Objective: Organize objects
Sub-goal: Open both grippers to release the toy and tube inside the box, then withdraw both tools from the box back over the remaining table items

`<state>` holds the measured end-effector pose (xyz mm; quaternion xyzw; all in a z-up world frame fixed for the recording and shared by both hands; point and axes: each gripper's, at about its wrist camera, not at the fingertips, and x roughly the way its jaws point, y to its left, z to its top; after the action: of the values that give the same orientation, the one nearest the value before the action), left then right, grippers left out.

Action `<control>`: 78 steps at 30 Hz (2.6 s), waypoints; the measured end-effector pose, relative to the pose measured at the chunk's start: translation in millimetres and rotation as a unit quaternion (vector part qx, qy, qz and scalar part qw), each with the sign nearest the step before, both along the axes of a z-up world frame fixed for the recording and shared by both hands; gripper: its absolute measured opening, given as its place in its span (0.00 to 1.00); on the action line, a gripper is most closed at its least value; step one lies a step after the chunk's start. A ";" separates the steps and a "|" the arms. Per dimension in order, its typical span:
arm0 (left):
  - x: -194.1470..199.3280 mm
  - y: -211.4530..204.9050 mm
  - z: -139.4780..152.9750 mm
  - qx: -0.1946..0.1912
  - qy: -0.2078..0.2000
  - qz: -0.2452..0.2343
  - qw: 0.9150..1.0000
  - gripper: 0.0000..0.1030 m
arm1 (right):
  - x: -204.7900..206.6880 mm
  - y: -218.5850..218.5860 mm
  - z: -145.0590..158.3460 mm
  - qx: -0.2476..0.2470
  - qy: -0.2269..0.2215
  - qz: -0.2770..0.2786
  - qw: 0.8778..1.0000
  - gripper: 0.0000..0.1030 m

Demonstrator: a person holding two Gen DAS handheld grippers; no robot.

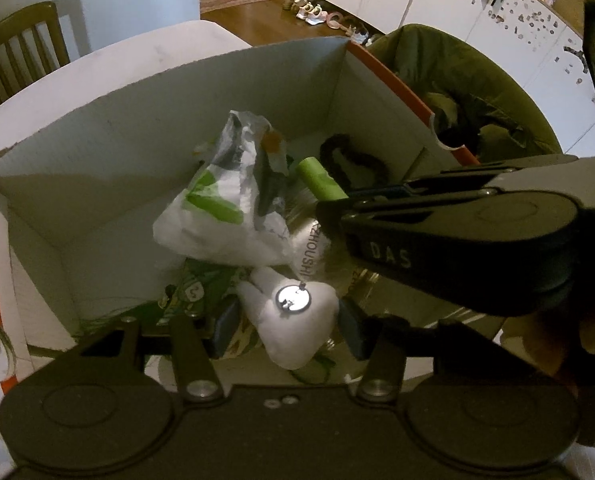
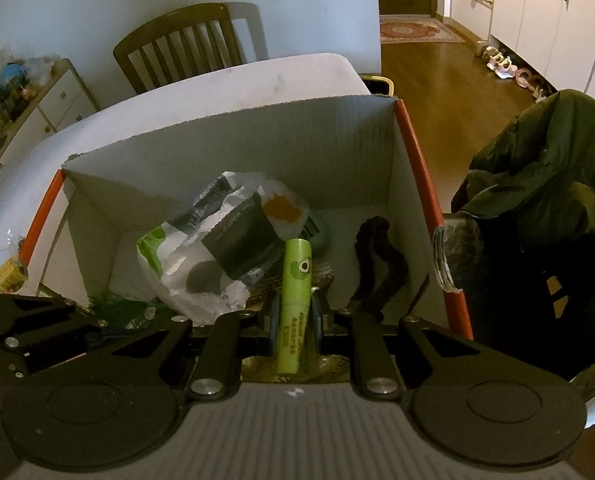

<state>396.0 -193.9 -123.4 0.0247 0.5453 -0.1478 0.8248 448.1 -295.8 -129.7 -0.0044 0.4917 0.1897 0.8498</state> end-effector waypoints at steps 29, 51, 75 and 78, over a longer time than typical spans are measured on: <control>-49.1 22.1 61.5 -0.020 -0.102 0.014 0.995 0.76 | -41.4 -13.3 51.7 0.030 -0.049 0.012 0.998 0.16; -130.9 131.0 127.9 -0.069 -0.188 0.085 0.976 0.81 | -133.0 38.2 117.7 0.079 -0.123 0.050 0.988 0.16; -166.8 317.5 124.4 -0.052 -0.208 0.157 0.964 0.99 | -185.9 191.3 121.2 0.092 -0.114 0.096 0.984 0.51; -163.7 337.8 112.2 -0.044 -0.200 0.170 0.964 0.99 | -185.7 210.5 116.3 0.090 -0.114 0.099 0.984 0.59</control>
<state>232.2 143.9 -11.2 -0.0758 0.3587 -0.0212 0.9301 262.4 -85.2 -13.4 0.0021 0.3697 0.3153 0.8740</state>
